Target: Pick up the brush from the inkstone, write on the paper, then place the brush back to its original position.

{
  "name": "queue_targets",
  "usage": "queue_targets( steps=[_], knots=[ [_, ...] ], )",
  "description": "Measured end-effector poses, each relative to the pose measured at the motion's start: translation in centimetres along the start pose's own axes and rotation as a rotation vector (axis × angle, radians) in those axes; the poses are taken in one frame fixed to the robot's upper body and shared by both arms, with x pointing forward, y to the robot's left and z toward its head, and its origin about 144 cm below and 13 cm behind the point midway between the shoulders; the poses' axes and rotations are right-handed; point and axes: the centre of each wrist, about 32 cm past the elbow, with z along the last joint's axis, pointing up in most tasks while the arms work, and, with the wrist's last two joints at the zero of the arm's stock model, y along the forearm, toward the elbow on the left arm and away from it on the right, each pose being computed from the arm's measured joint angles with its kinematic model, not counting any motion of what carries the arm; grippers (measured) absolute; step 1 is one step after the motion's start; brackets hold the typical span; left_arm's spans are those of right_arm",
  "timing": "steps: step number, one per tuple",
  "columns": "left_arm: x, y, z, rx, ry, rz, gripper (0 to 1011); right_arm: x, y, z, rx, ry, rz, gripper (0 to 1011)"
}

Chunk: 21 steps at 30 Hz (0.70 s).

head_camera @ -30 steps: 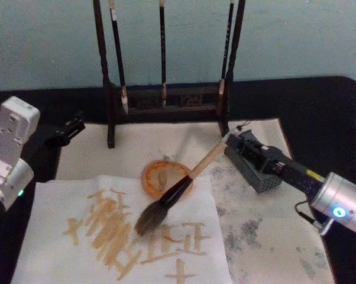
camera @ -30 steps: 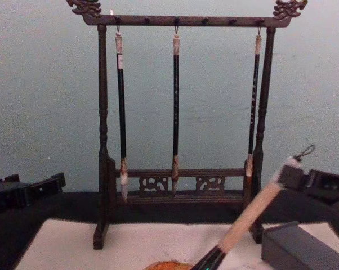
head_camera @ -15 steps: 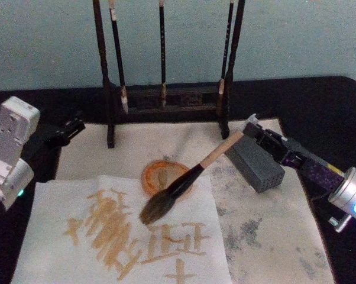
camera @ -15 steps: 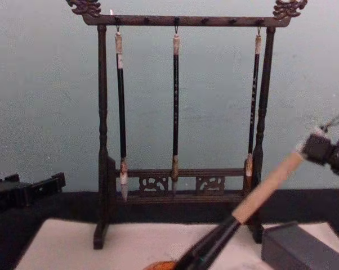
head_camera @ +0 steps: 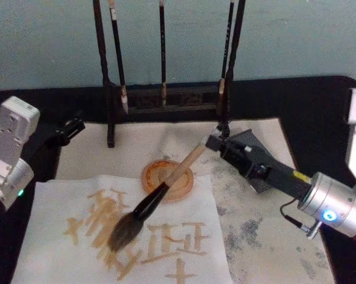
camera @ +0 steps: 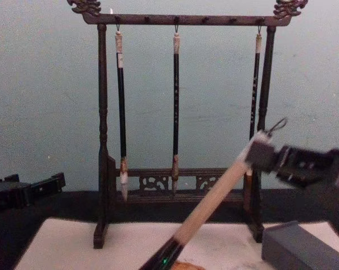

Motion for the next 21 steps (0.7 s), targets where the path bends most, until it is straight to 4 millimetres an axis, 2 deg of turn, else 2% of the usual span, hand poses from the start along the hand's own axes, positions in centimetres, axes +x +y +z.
queue_targets(
  steps=[6,12,21],
  knots=[
    [0.0,0.0,0.0,0.0,0.0,0.0,1000,0.4,0.7,-1.1,-0.062,-0.003,-0.018,151],
    [0.0,0.0,0.0,0.0,0.0,0.0,1002,0.8,0.5,-1.4,-0.079,-0.003,-0.038,151],
    [0.0,0.0,0.0,0.0,0.0,0.0,1002,1.3,-0.9,-1.2,-0.07,-0.009,-0.093,151]
  ],
)
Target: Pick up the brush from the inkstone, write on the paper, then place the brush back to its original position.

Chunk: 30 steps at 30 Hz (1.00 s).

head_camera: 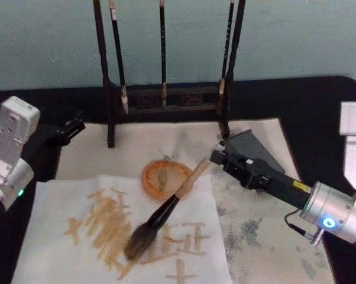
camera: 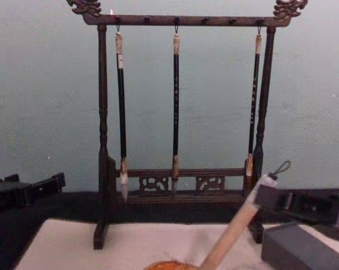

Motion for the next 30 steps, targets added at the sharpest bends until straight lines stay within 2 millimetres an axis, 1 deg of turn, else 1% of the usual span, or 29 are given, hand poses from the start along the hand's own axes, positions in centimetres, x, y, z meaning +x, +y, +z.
queue_targets(
  steps=[10,15,22,30],
  knots=[
    [0.0,0.0,0.0,0.0,0.0,0.0,1002,0.2,-1.4,0.7,0.039,-0.005,-0.032,151],
    [0.0,0.0,0.0,0.0,0.0,0.0,1002,0.2,-1.9,1.3,0.089,0.006,-0.029,151],
    [0.0,0.0,0.0,0.0,0.0,0.0,1002,0.6,-1.6,1.6,0.158,0.046,-0.015,151],
    [0.0,0.0,0.0,0.0,0.0,0.0,1002,2.0,-0.6,1.9,0.254,0.107,-0.046,151]
  ],
)
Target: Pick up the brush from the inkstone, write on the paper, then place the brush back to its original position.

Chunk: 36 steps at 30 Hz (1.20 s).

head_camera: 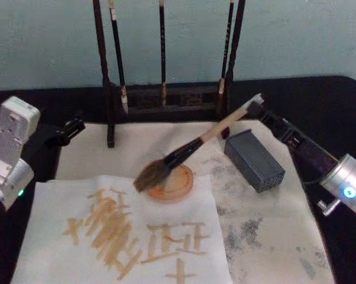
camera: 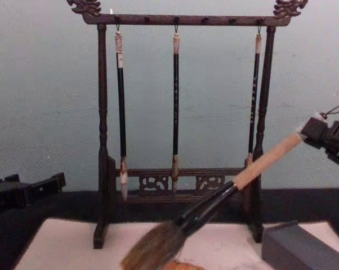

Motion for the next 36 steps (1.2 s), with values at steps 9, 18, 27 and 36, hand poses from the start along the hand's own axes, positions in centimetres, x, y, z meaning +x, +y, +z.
queue_targets(
  steps=[9,18,27,36],
  knots=[
    [0.0,0.0,0.0,0.0,0.0,0.0,1002,1.7,0.6,0.0,0.041,0.046,-0.052,151],
    [0.0,0.0,0.0,0.0,0.0,0.0,1002,3.4,0.5,-0.2,0.066,0.109,-0.102,151],
    [0.0,0.0,0.0,0.0,0.0,0.0,1002,4.4,0.4,-0.4,0.062,0.15,-0.135,151],
    [0.0,0.0,0.0,0.0,0.0,0.0,1002,5.0,0.2,-0.7,0.059,0.17,-0.154,151]
  ],
)
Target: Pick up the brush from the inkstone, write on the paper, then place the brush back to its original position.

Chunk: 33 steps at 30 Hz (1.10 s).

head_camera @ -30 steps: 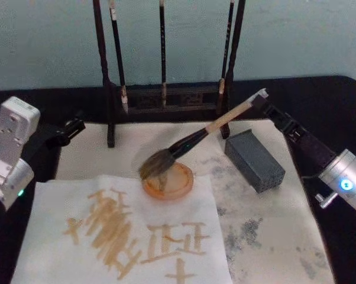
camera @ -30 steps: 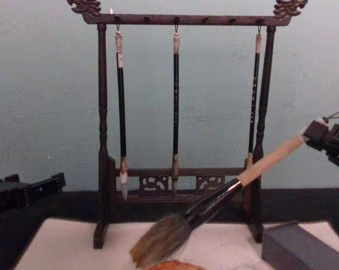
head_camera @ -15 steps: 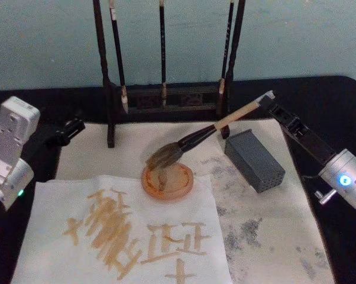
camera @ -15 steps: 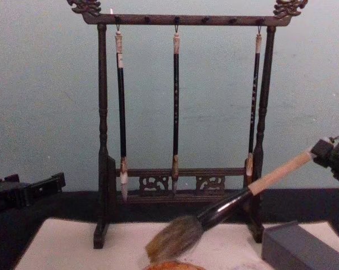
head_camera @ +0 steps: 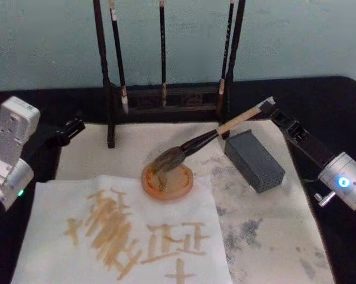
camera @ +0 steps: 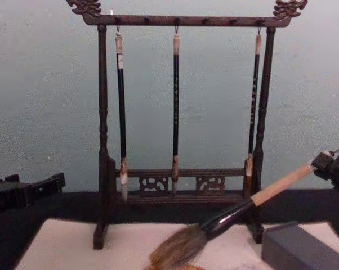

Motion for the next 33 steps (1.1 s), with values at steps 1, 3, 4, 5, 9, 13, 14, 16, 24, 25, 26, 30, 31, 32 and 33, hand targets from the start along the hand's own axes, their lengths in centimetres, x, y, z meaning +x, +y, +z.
queue_targets(
  steps=[1,3,4,5,9,13,14,16,24,25,26,30,31,32,33],
  knots=[
    [0.0,0.0,0.0,0.0,0.0,0.0,1002,0.0,0.0,0.0,0.0,0.001,-0.001,151],
    [0.0,0.0,0.0,0.0,0.0,0.0,1002,0.1,0.0,0.0,0.0,0.004,-0.004,151],
    [0.0,0.0,0.0,0.0,0.0,0.0,1002,0.2,0.0,0.0,0.0,0.005,-0.005,151],
    [0.0,0.0,0.0,0.0,0.0,0.0,1002,0.2,-0.1,-0.1,0.0,0.006,-0.006,151],
    [0.0,0.0,0.0,0.0,0.0,0.0,1002,0.2,-0.1,0.0,-0.001,0.006,-0.006,151],
    [0.0,0.0,0.0,0.0,0.0,0.0,1002,0.0,-0.1,0.1,-0.005,0.001,0.002,151],
    [0.0,0.0,0.0,0.0,0.0,0.0,1000,-0.1,0.0,0.1,-0.005,-0.001,0.004,151],
    [0.0,0.0,0.0,0.0,0.0,0.0,1002,-0.3,-0.1,0.2,-0.006,-0.006,0.012,151],
    [0.0,0.0,0.0,0.0,0.0,0.0,1002,-1.1,-0.3,0.2,-0.022,-0.033,0.044,151],
    [0.0,0.0,0.0,0.0,0.0,0.0,1002,-1.1,-0.3,0.2,-0.022,-0.033,0.044,151],
    [0.0,0.0,0.0,0.0,0.0,0.0,1002,-1.2,-0.3,0.2,-0.023,-0.035,0.048,151],
    [0.0,0.0,0.0,0.0,0.0,0.0,1002,-1.3,-0.3,0.2,-0.023,-0.038,0.052,151],
    [0.0,0.0,0.0,0.0,0.0,0.0,1002,-1.3,-0.3,0.2,-0.022,-0.037,0.051,151],
    [0.0,0.0,0.0,0.0,0.0,0.0,1002,-1.2,-0.3,0.2,-0.021,-0.036,0.049,151],
    [0.0,0.0,0.0,0.0,0.0,0.0,1002,-1.2,-0.3,0.2,-0.02,-0.034,0.048,151]
  ],
)
